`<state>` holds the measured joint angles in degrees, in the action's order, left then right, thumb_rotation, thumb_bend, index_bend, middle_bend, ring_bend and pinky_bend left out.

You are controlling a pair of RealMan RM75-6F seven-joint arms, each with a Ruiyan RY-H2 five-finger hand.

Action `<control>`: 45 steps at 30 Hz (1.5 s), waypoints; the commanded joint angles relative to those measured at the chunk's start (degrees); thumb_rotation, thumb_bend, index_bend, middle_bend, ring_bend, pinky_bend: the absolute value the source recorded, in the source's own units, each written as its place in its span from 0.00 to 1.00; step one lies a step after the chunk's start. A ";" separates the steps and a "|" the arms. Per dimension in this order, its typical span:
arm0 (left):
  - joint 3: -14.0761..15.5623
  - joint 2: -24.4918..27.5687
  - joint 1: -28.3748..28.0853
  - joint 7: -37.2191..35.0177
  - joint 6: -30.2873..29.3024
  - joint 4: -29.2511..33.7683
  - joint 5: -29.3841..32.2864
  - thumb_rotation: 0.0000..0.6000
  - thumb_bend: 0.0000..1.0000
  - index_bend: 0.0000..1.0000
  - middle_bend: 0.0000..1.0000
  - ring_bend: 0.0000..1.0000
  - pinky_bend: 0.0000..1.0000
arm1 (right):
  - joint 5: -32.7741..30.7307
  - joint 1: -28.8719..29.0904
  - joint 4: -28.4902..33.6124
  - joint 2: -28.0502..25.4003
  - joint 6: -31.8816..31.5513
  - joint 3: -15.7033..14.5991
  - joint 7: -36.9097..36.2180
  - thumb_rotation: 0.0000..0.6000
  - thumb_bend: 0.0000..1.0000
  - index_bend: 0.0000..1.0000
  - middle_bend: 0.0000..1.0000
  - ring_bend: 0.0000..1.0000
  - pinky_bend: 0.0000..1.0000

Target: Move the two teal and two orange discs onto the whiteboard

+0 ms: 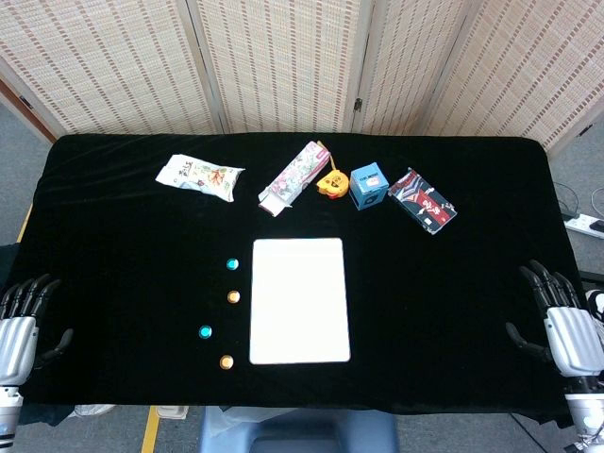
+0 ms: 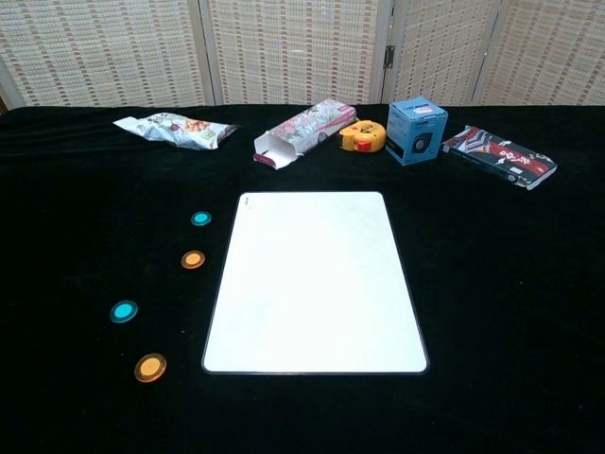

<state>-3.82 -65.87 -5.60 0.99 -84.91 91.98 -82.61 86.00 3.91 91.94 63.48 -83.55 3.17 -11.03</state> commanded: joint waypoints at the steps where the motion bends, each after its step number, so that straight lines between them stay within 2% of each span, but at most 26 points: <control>1: -0.12 0.03 -0.14 0.19 0.20 0.07 0.12 1.00 0.39 0.15 0.09 0.00 0.00 | -0.07 0.35 -0.09 0.32 0.48 0.05 0.18 1.00 0.36 0.00 0.05 0.09 0.00; 12: -0.56 -0.11 -1.91 -0.72 0.74 -0.98 -2.52 1.00 0.39 0.17 0.09 0.01 0.00 | 0.18 0.25 0.07 -0.48 -0.48 0.49 0.06 1.00 0.36 0.00 0.05 0.09 0.00; 17: -0.63 -0.87 -4.67 -3.02 1.53 -3.66 -6.98 1.00 0.40 0.26 0.12 0.04 0.00 | 0.48 0.18 0.35 -0.95 -0.89 0.55 0.15 1.00 0.36 0.00 0.05 0.09 0.00; 20: -0.19 -1.61 -6.83 -4.83 3.14 -5.72 -9.57 1.00 0.40 0.33 0.15 0.06 0.00 | 0.60 0.09 0.54 -1.17 -1.16 0.57 0.25 1.00 0.36 0.00 0.05 0.09 0.00; 22: 0.67 -2.10 -8.27 -5.64 4.62 -6.80 -11.54 1.00 0.40 0.34 0.16 0.06 0.00 | 0.66 -0.02 0.70 -1.26 -1.32 0.51 0.30 1.00 0.36 0.00 0.05 0.09 0.00; 33: 3.97 -4.90 -15.68 -5.18 11.89 -9.38 -18.94 1.00 0.40 0.36 0.16 0.06 0.00 | 0.53 0.14 1.34 -1.50 -1.04 0.57 0.98 1.00 0.36 0.00 0.05 0.09 0.00; 45: 4.92 -10.33 -22.04 0.34 20.18 -10.53 -19.50 1.00 0.39 0.38 0.16 0.06 0.00 | 0.31 0.18 1.32 -1.38 -0.79 0.51 1.07 1.00 0.36 0.00 0.05 0.08 0.00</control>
<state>0.84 -75.30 -26.80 0.31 -65.88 81.72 -102.38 86.31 4.09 93.26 62.10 -84.35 3.69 -9.97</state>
